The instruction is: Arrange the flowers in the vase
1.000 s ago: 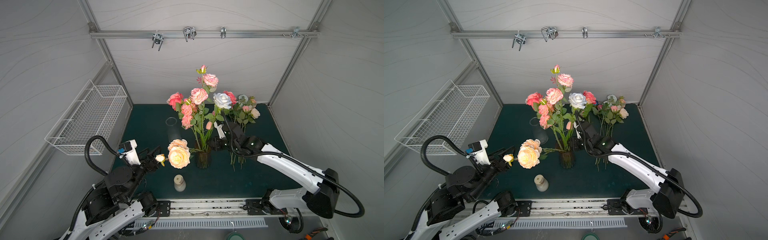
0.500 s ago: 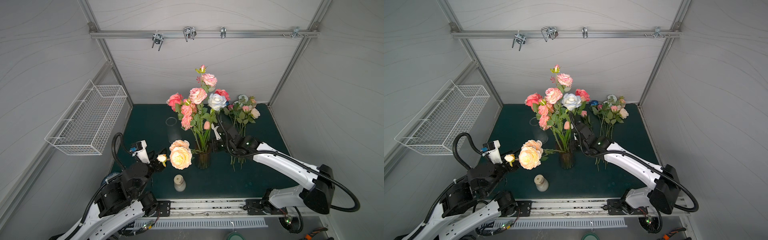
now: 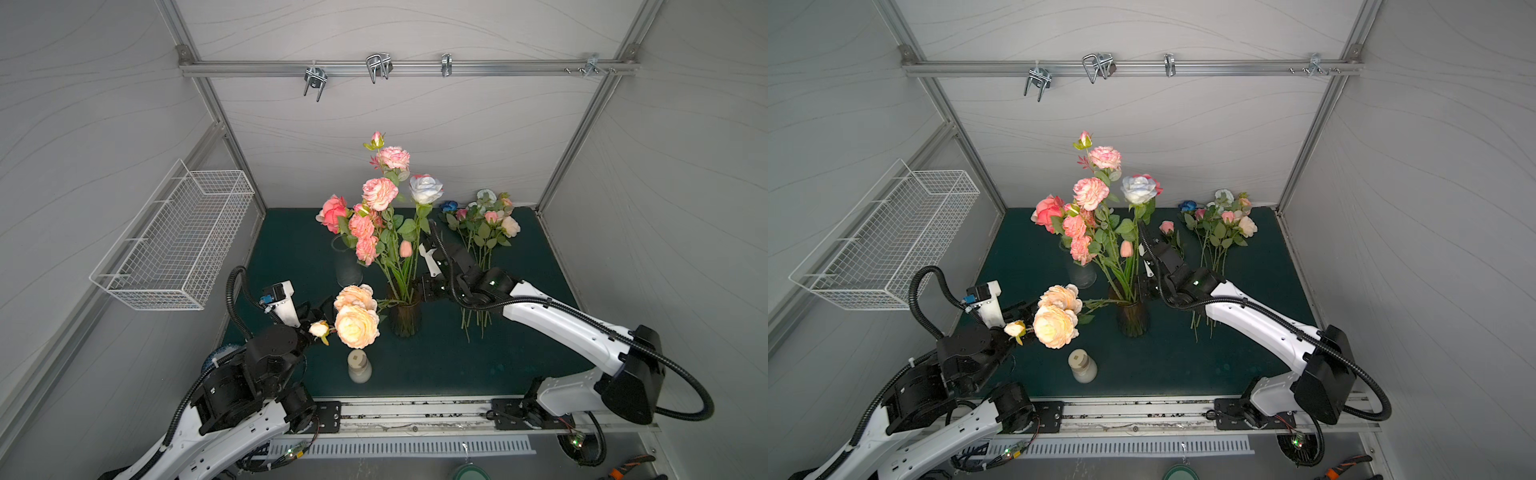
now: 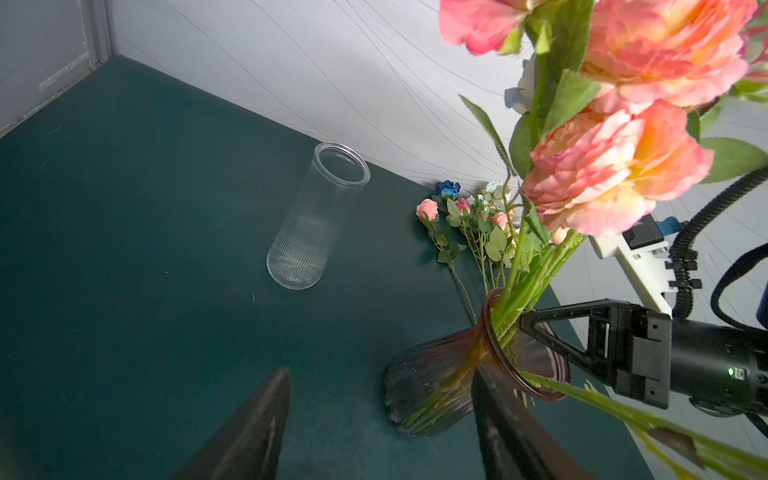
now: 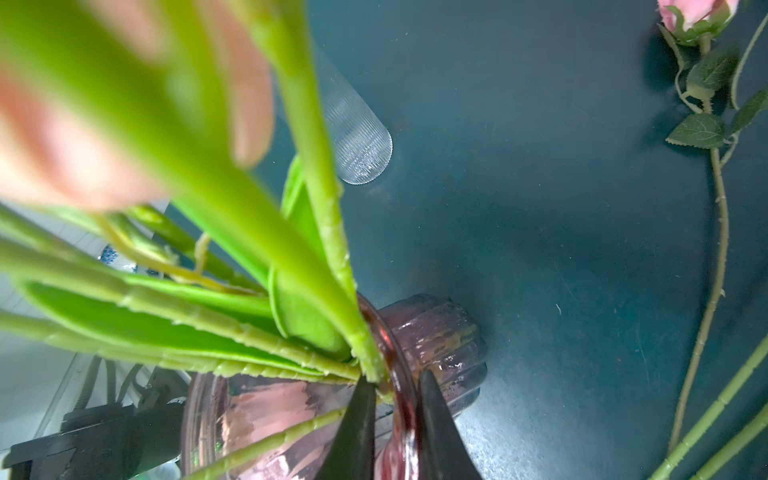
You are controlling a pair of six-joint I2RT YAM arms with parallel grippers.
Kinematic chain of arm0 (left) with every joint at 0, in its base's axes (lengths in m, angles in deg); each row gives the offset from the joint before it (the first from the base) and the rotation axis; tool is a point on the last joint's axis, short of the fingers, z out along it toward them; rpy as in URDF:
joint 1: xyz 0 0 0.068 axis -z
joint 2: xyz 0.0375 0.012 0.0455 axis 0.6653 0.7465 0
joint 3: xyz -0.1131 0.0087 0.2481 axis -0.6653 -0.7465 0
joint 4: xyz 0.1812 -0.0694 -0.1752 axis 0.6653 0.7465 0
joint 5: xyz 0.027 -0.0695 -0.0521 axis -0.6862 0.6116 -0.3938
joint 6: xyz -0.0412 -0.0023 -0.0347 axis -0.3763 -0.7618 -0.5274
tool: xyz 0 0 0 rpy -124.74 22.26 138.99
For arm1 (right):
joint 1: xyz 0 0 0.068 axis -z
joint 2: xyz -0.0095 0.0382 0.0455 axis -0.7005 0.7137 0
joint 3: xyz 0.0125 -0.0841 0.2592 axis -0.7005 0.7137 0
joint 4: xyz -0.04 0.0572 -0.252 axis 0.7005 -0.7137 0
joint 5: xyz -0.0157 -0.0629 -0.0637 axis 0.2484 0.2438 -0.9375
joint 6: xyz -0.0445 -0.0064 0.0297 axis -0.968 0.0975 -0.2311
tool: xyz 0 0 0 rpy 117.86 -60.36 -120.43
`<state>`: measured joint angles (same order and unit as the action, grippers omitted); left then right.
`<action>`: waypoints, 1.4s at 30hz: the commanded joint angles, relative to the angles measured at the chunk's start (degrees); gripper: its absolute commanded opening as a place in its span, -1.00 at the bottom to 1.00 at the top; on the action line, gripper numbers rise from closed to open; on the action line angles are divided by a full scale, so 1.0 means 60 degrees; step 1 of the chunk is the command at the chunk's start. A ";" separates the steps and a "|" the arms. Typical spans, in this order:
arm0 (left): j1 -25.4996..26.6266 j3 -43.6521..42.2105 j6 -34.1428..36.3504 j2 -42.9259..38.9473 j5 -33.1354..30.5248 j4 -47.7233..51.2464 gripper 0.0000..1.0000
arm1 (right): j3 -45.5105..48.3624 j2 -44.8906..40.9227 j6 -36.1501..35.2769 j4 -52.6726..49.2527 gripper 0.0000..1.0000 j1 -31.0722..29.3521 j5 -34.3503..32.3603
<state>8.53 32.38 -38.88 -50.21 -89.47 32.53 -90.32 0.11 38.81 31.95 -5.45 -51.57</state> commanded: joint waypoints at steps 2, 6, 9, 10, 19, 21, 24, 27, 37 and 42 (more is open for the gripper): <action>-0.0038 0.0276 -0.0131 -0.0047 -0.0248 -0.0183 0.42 | -0.0085 0.0221 -0.0839 0.1198 -1.00 0.0568 -0.0137; -0.0037 0.0345 -0.0127 -0.0063 -0.0316 -0.0039 0.42 | -0.0134 0.0377 -0.0996 0.1835 -1.00 0.0861 0.0286; -0.0035 0.0395 -0.0147 -0.0075 -0.0315 0.0084 0.42 | -0.0381 0.0656 -0.1035 0.2018 -1.00 0.1189 0.0524; -0.0036 0.0414 -0.0177 -0.0094 -0.0312 0.0142 0.42 | -0.0459 0.0758 -0.1054 0.2150 -1.00 0.1320 0.0637; -0.0038 0.0579 -0.0270 -0.0072 -0.0201 0.0389 0.40 | -0.1705 0.2171 -0.1171 0.2797 -1.00 0.2358 0.1467; -0.0029 0.0643 -0.0249 -0.0020 -0.0183 0.0433 0.40 | -0.2041 0.2450 -0.1173 0.2812 -1.00 0.2503 0.1498; -0.0037 0.0718 -0.0221 0.0045 -0.0157 0.0445 0.40 | -0.2660 0.2955 -0.1142 0.2824 -1.00 0.2769 0.1701; -0.0034 0.0748 -0.0202 0.0151 -0.0102 0.0434 0.40 | -0.3421 0.3640 -0.1110 0.2735 -1.00 0.3036 0.2045; -0.0038 0.0879 0.0002 0.0549 -0.0186 0.0342 0.40 | -0.6034 0.5780 -0.0941 0.2160 -1.00 0.3482 0.2475; -0.0037 0.0865 0.0097 0.0678 -0.0228 0.0258 0.41 | -0.7158 0.6541 -0.0898 0.1583 -1.00 0.3645 0.2648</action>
<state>8.53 35.09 -38.75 -46.67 -89.86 35.68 -129.13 38.10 34.90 39.29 15.45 -35.94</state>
